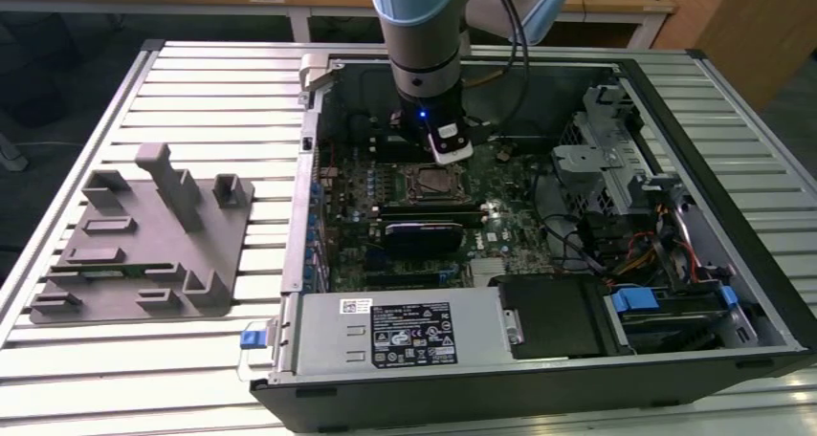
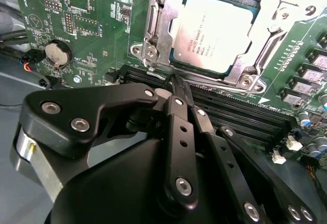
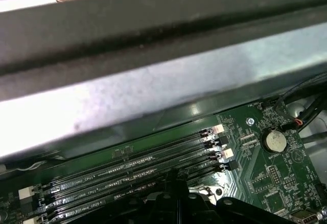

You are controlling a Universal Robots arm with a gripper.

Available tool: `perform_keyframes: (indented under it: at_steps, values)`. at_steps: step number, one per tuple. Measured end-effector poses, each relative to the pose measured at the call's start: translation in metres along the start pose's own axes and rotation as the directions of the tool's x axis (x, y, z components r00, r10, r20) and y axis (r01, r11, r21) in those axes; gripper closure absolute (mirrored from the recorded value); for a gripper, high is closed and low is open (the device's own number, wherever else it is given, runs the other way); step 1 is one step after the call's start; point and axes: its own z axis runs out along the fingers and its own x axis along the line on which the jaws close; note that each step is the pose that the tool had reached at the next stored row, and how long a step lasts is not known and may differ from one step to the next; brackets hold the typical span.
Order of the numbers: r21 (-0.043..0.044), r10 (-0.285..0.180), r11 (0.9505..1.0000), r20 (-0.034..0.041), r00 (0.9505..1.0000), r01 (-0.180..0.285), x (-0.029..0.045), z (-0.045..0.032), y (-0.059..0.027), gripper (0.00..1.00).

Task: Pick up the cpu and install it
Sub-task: 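Install the first cpu locking lever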

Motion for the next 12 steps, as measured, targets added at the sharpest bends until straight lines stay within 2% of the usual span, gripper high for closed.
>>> perform_keyframes:
  at_steps: [12]
  values:
    - [-0.0004,0.0,1.0,0.0,1.0,0.0,-0.0008,-0.0061,0.0017,0.89]
